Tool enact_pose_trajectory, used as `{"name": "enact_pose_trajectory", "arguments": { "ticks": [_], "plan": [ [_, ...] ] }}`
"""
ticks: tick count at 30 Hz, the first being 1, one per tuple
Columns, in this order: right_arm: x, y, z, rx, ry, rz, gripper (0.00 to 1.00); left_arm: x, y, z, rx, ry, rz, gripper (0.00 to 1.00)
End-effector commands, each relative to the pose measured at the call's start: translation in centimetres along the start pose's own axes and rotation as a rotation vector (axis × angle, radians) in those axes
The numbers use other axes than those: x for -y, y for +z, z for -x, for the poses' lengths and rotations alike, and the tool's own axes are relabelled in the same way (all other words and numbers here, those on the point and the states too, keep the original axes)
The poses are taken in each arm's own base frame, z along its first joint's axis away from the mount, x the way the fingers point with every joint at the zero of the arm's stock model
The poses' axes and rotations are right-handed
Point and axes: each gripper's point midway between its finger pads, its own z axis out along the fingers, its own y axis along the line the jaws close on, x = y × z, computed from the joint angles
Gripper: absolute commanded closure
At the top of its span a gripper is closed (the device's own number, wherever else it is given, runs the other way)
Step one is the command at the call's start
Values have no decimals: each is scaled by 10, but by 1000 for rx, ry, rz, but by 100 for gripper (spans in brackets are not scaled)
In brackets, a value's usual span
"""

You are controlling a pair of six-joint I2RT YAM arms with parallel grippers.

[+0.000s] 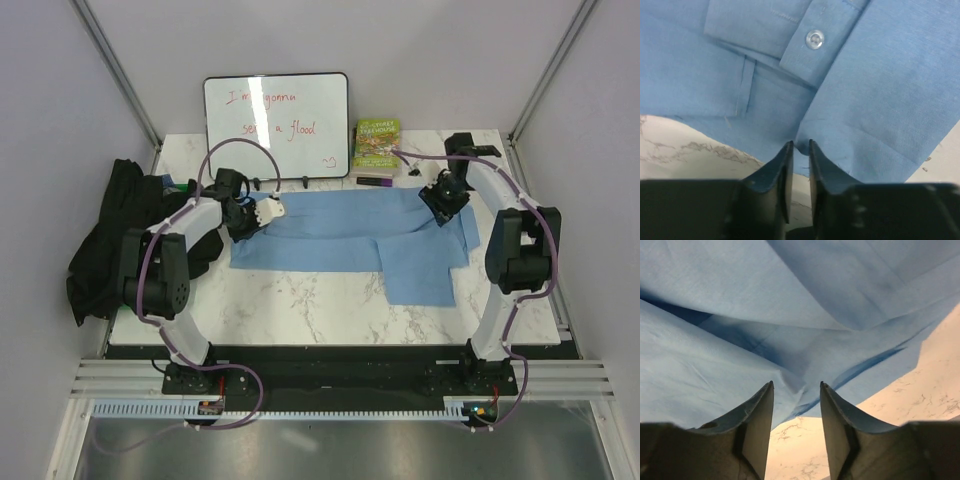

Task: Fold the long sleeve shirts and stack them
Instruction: Fold the shirt

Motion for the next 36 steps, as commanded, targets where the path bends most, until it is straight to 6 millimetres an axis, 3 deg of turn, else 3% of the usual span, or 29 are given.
{"name": "enact_pose_trajectory", "arguments": {
  "ticks": [1, 3, 7, 16, 19, 22, 23, 26, 30, 33, 34, 36],
  "plan": [
    [29, -32, -8, 103, 173, 38, 48, -21, -34, 19, 79, -94, 101, 69],
    [15, -34, -24, 88, 191, 136, 46, -16, -47, 34, 148, -117, 101, 56],
    [0, -25, -64, 36, 203, 216, 45, -4, -48, 45, 178, -167, 61, 51],
    [-14, 4, -74, 26, 218, 283, 48, 26, -23, 33, 147, -268, -44, 50],
    [-12, 23, -80, -4, 247, 275, 55, 34, -13, 24, 114, -290, -67, 52],
    [-10, 43, -92, -54, 273, 249, 74, 40, -1, 13, 76, -302, -90, 55],
    [-10, 48, -95, -67, 278, 248, 86, 39, 1, 9, 61, -305, -82, 59],
    [-20, 54, -109, -116, 289, 257, 99, 42, 14, -7, -8, -313, -82, 75],
    [-30, 45, -119, -134, 287, 241, 100, 49, 24, -24, -65, -289, -92, 84],
    [-34, 33, -114, -108, 297, 247, 94, 49, 9, 4, 65, -265, -106, 77],
    [-34, 28, -107, -82, 300, 256, 94, 43, -11, 23, 144, -237, -79, 73],
    [-41, 11, -103, -74, 303, 281, 94, 52, -28, 58, 261, -154, -99, 65]
  ]
}}
